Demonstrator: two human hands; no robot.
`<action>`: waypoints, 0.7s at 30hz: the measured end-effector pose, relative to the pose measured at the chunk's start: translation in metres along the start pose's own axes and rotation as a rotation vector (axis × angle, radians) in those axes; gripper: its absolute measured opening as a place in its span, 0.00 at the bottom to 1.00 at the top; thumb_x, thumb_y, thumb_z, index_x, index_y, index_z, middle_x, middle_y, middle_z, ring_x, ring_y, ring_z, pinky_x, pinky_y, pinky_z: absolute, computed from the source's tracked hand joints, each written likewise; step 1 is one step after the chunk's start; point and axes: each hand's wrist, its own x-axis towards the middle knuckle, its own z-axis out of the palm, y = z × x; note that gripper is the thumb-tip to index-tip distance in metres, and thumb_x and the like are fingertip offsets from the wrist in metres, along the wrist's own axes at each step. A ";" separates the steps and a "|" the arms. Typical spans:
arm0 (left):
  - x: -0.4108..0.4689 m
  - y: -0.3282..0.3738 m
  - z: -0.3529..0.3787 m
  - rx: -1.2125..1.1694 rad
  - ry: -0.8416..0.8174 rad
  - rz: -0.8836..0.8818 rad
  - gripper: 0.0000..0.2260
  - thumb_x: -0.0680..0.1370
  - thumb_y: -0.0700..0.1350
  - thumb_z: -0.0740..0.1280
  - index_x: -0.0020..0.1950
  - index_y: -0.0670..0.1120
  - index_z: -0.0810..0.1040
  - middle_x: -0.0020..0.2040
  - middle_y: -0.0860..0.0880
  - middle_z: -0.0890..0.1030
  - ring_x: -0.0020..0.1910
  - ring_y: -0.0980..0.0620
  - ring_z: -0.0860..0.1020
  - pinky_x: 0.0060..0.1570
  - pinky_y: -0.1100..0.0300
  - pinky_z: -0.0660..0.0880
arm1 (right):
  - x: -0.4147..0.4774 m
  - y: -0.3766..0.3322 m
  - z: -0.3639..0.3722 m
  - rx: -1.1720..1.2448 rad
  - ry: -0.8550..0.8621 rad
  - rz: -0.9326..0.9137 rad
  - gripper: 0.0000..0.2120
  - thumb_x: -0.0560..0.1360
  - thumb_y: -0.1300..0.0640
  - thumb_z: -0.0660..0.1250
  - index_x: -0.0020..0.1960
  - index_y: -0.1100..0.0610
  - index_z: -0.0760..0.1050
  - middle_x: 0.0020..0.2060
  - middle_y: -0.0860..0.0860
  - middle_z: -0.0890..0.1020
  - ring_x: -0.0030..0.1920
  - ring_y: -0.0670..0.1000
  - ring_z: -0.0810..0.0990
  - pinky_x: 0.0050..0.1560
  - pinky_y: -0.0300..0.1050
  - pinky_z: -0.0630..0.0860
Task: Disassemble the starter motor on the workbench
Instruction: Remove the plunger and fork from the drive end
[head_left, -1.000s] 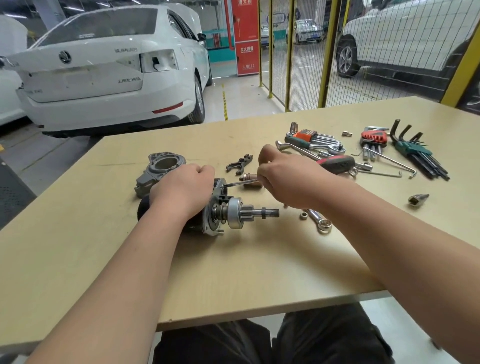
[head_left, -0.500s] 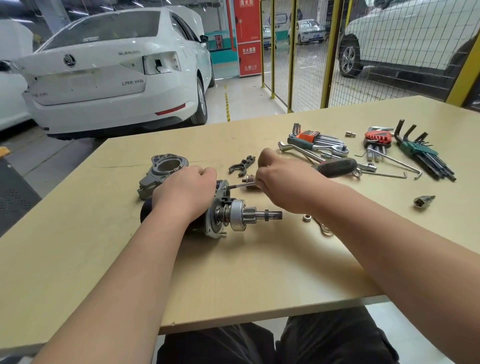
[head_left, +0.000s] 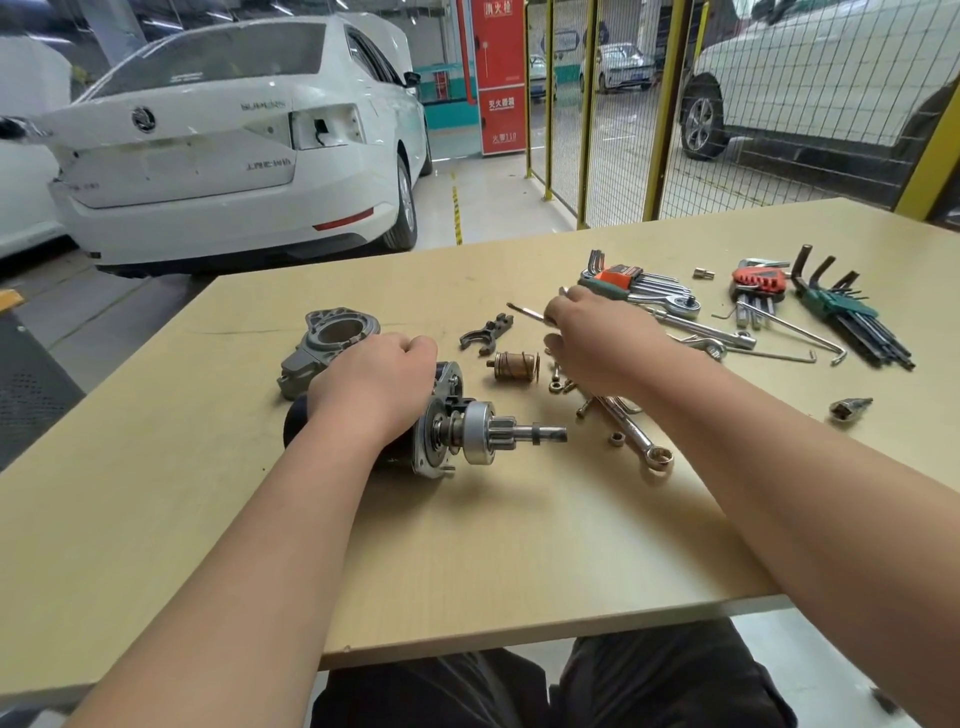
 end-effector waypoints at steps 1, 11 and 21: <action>0.000 0.000 0.000 0.001 -0.001 0.001 0.16 0.77 0.53 0.48 0.38 0.49 0.70 0.41 0.50 0.76 0.43 0.47 0.74 0.38 0.54 0.65 | 0.000 -0.003 0.001 0.006 -0.005 -0.014 0.16 0.79 0.51 0.57 0.64 0.56 0.69 0.59 0.55 0.72 0.56 0.57 0.74 0.50 0.52 0.75; 0.001 -0.001 0.001 0.016 0.030 0.014 0.16 0.78 0.54 0.49 0.38 0.49 0.71 0.40 0.50 0.77 0.39 0.50 0.73 0.36 0.56 0.65 | 0.003 -0.058 0.004 0.539 -0.201 -0.130 0.18 0.76 0.45 0.65 0.37 0.58 0.78 0.29 0.53 0.76 0.32 0.52 0.71 0.32 0.43 0.68; 0.001 -0.002 0.001 0.009 0.034 0.008 0.16 0.78 0.53 0.49 0.38 0.50 0.71 0.39 0.50 0.77 0.39 0.50 0.73 0.33 0.57 0.63 | 0.003 -0.055 0.009 0.654 -0.077 -0.137 0.10 0.73 0.47 0.68 0.40 0.53 0.81 0.36 0.48 0.82 0.38 0.49 0.79 0.37 0.42 0.74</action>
